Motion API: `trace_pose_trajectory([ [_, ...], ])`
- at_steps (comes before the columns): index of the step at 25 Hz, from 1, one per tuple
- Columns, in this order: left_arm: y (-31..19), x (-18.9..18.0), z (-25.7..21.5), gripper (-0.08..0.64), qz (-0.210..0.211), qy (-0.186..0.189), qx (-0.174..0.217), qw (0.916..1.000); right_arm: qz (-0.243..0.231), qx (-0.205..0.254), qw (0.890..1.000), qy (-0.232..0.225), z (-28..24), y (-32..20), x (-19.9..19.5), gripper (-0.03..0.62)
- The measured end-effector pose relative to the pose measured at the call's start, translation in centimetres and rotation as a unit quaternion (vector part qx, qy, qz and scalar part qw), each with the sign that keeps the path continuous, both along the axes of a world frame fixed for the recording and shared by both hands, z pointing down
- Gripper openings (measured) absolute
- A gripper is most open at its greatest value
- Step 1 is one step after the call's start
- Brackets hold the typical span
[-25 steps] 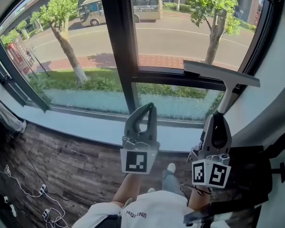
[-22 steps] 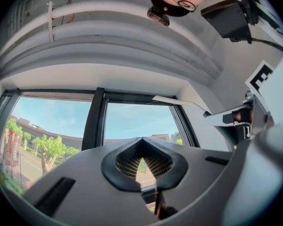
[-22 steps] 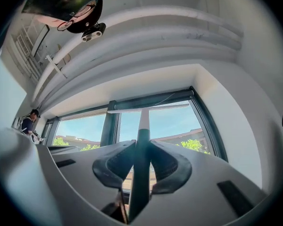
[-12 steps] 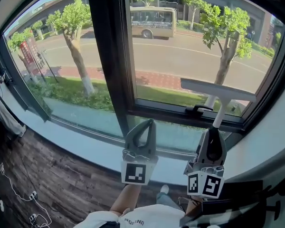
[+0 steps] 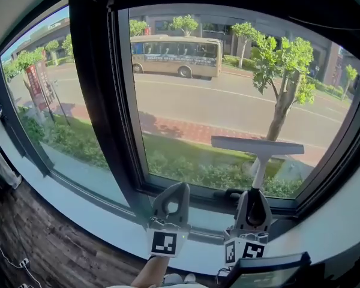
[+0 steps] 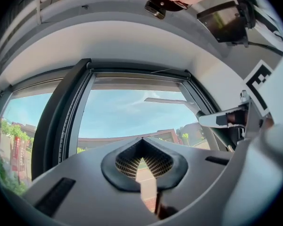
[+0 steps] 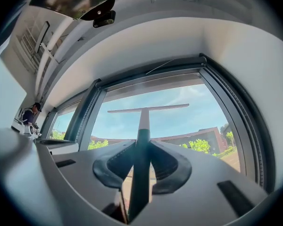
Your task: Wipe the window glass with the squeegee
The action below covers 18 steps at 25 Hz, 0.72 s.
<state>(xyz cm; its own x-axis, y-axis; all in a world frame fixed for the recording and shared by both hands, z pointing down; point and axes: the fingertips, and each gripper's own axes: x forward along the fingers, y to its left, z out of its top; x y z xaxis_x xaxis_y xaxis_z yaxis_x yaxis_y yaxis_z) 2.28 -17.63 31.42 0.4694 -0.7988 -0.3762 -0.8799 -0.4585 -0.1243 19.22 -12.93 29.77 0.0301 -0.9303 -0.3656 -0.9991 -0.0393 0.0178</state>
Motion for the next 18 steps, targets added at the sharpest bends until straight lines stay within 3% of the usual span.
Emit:
trace_pose_trajectory([
  [10,-3.3,1.8,-3.5,-0.005,0.029,0.012,0.032,0.9990,0.007,0.055,0.998,0.042,-5.7,-3.0,1.2,0.097],
  [13,-3.8,1.3,-3.8,-0.005,0.026,0.015,0.033,0.9990,0.003,0.069,0.997,0.043,-7.0,-3.8,1.5,0.097],
  [18,-4.5,-0.2,-3.5,-0.005,0.020,0.033,0.030,0.9988,-0.010,0.079,0.993,0.083,-9.0,-5.2,0.6,0.097],
])
